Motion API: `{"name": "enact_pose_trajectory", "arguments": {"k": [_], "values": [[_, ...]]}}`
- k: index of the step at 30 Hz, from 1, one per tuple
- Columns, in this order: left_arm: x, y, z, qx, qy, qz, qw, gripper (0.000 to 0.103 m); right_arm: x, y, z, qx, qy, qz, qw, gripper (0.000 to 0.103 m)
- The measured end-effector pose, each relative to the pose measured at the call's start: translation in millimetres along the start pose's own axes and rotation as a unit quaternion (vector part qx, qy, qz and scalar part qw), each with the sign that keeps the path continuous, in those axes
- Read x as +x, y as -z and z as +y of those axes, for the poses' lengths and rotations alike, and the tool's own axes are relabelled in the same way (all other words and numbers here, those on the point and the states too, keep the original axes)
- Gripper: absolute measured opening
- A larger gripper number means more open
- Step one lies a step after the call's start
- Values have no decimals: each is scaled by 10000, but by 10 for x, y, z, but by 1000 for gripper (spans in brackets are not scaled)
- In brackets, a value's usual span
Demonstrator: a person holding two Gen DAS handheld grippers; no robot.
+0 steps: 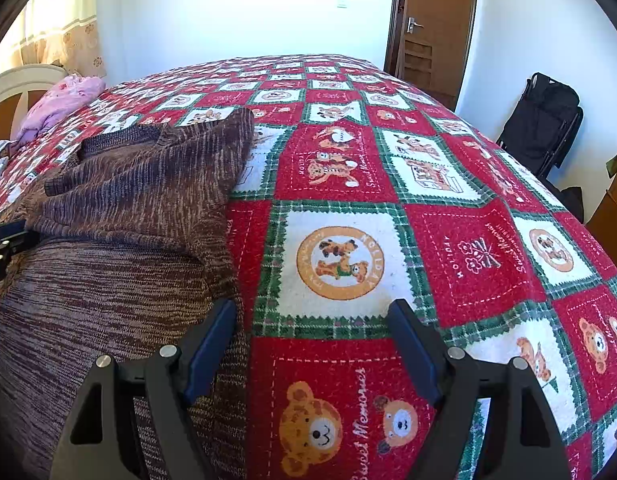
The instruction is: Fold small clothes
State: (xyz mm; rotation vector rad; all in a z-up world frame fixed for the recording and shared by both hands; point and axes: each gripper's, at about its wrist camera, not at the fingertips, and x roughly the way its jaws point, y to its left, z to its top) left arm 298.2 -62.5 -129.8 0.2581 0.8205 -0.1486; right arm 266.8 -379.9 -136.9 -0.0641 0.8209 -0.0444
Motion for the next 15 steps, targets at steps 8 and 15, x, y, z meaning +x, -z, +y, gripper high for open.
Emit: {"name": "enact_pose_trajectory", "arguments": {"k": [8, 15], "values": [[-297, -319, 73, -492, -66, -732, 9961, 86, 1, -2, -2, -22, 35, -6, 10000, 79], [322, -579, -480, 122, -564, -221, 9981, 86, 4, 3, 3, -10, 25, -9, 10000, 79]]}}
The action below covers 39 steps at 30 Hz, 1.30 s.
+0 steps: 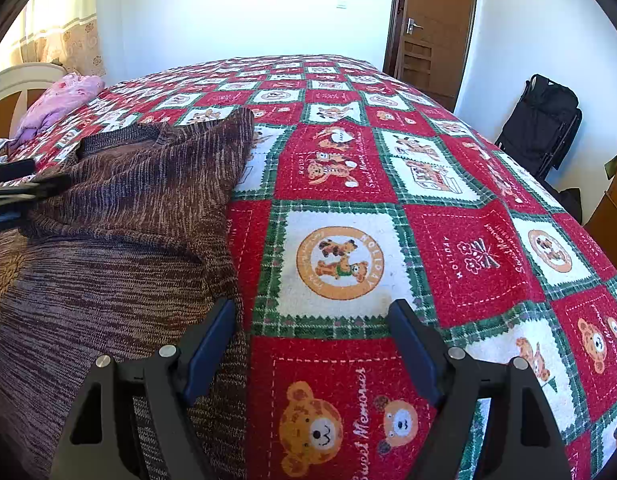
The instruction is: Fold small clothes
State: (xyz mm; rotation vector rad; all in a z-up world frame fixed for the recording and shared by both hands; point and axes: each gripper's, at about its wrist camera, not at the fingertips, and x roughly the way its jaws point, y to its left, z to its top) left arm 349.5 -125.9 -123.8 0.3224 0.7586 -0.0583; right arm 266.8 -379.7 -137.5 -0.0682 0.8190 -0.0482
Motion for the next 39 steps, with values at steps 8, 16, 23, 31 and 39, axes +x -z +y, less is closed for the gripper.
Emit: {"name": "enact_pose_trajectory", "arguments": {"k": [8, 16, 23, 31, 39], "values": [[175, 304, 650, -553, -723, 560, 9943, 93, -15, -2, -18, 60, -68, 6, 10000, 79], [-62, 486, 842, -746, -492, 335, 9954, 93, -370, -317, 256, -93, -499, -411, 9979, 79], [-114, 377, 546, -423, -441, 121, 9981, 93, 72, -678, 856, -668, -1431, 340, 9869, 79], [-121, 583, 544, -407, -214, 363, 9983, 93, 160, -370, 988, -1211, -1239, 792, 9817, 80], [-207, 617, 677, -764, -146, 310, 9965, 93, -2, -836, 1143, -864, -1706, 529, 9801, 80]]}}
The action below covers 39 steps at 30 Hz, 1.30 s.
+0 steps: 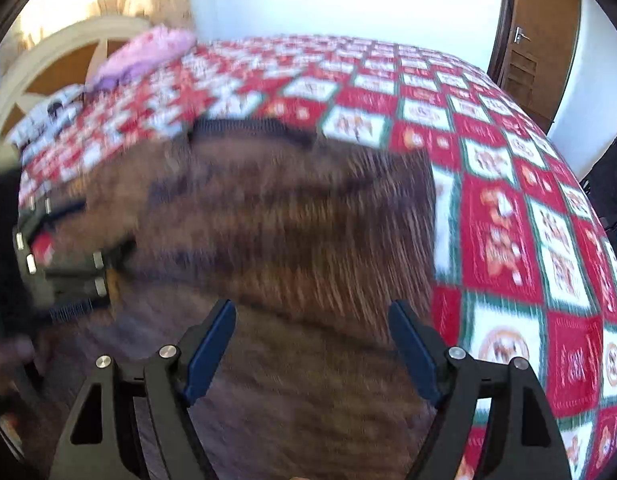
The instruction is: Fold small clothes
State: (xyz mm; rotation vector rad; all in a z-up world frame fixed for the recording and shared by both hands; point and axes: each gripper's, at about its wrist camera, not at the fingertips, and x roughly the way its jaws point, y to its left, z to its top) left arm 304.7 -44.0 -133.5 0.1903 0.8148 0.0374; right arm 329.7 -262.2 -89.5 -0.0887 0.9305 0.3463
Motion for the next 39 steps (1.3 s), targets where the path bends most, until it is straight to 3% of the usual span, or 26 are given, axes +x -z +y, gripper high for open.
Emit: {"name": "enact_pose_trajectory", "arguments": {"k": [3, 6, 9, 10, 12, 14, 16, 18, 19, 20, 22, 33, 35, 37, 39], "values": [[-108, 23, 108, -131, -11, -118, 9998, 93, 170, -205, 37, 178, -553, 62, 9983, 80], [-196, 59, 270, -358, 32, -163, 9992, 93, 470, -416, 72, 347, -467, 130, 9982, 80], [-254, 107, 407, -557, -4, -197, 9983, 93, 804, -499, 173, 488, -661, 464, 9955, 80], [-265, 117, 445, -598, -29, -208, 9980, 93, 870, -516, 314, 273, -424, 415, 9979, 81], [-290, 150, 534, -688, -59, -236, 9973, 93, 880, -519, 539, -155, -223, 314, 9991, 81], [-311, 181, 625, -787, -69, -244, 9966, 93, 855, -503, 751, -416, -419, 265, 9979, 81], [-333, 204, 713, -877, -61, -255, 9958, 93, 802, -503, 888, -611, -340, 107, 9975, 81], [-363, 223, 797, -967, -72, -295, 9949, 93, 806, -476, 951, -602, -619, 209, 9961, 81], [-373, 232, 839, -991, -100, -300, 9946, 93, 883, -445, 1007, -567, -912, 471, 9931, 81], [-386, 243, 880, -1023, -123, -313, 9942, 93, 920, -422, 1048, -613, -913, 522, 9926, 81], [-427, 286, 989, -1115, -176, -325, 9931, 93, 894, -366, 1122, -786, -769, 376, 9932, 81], [-557, 491, 1503, -1551, -457, -344, 9862, 93, 634, -271, 1442, -1141, -1340, -97, 9843, 81], [-582, 532, 1570, -1588, -498, -362, 9854, 93, 564, -232, 1439, -1271, -1022, -219, 9864, 81], [-572, 571, 1641, -1593, -545, -318, 9852, 93, 554, -175, 1408, -1420, -248, -293, 9891, 81], [-551, 609, 1722, -1589, -589, -290, 9851, 93, 626, -134, 1335, -1339, -197, -38, 9908, 81]]}}
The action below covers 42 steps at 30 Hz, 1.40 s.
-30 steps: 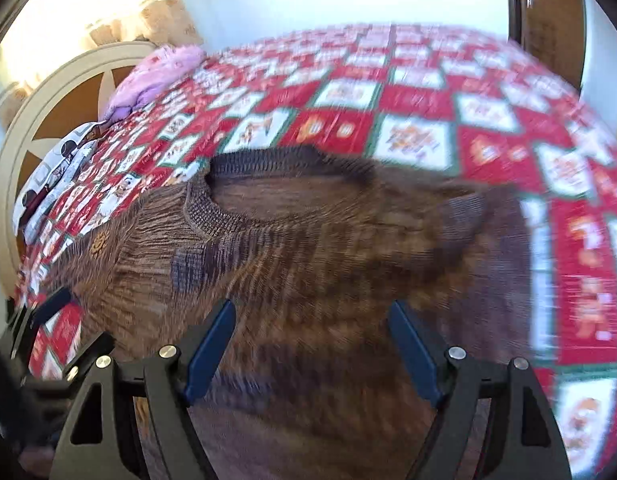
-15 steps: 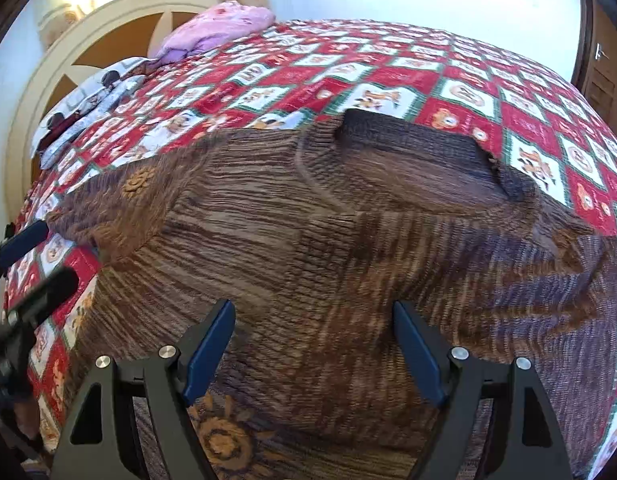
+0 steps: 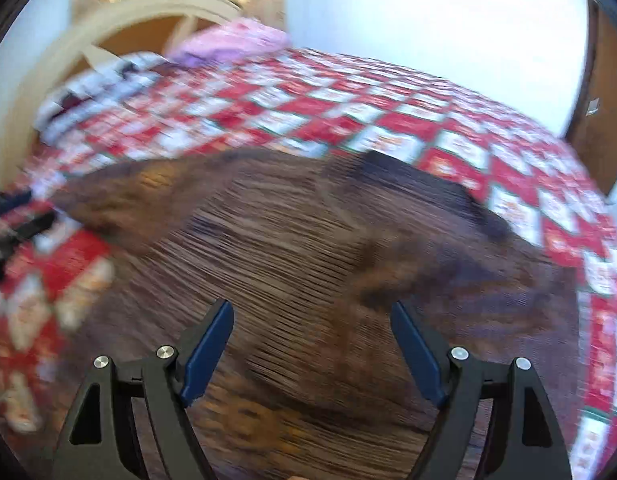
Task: Fold small clothes
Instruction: 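Grasp the sleeve cuff nearest the left tool with the left tool, then lift and fold the held sleeve across the sweater body, then release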
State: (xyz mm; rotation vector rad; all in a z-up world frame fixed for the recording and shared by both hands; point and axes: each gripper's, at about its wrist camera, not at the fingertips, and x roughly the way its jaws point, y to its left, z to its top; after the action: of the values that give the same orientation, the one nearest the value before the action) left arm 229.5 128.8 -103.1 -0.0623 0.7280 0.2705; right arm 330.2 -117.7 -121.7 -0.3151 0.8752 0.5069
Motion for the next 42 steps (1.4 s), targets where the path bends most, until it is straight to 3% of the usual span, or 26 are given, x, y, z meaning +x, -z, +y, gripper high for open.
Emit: {"name": "enact_pose_trajectory", "arguments": {"k": [2, 4, 12, 23, 27, 31, 37, 42], "values": [[39, 0, 103, -37, -97, 41, 9999, 93, 87, 89, -49, 73, -177, 303, 9994, 81], [100, -21, 300, -225, -170, 130, 9995, 93, -8, 126, -30, -46, 14, 103, 9999, 81], [318, -57, 1095, -774, -926, 169, 9925, 93, -186, 274, -23, -27, 123, 242, 9996, 81], [762, -21, 1513, -1577, -782, 505, 9831, 91, -407, 452, 158, -175, 113, 80, 9997, 81], [882, -12, 1524, -1710, -363, 732, 9819, 55, -463, 475, 220, -254, 150, -22, 9996, 81], [897, -55, 1494, -1664, -107, 625, 9840, 16, -452, 507, 246, -188, 108, -38, 9998, 81], [719, -239, 1450, -1598, 255, 126, 9867, 13, -484, 557, 217, -48, 79, -102, 9999, 81], [517, -475, 1192, -1254, 429, -203, 9910, 12, -559, 574, 90, 247, 116, -231, 9994, 81]]}}
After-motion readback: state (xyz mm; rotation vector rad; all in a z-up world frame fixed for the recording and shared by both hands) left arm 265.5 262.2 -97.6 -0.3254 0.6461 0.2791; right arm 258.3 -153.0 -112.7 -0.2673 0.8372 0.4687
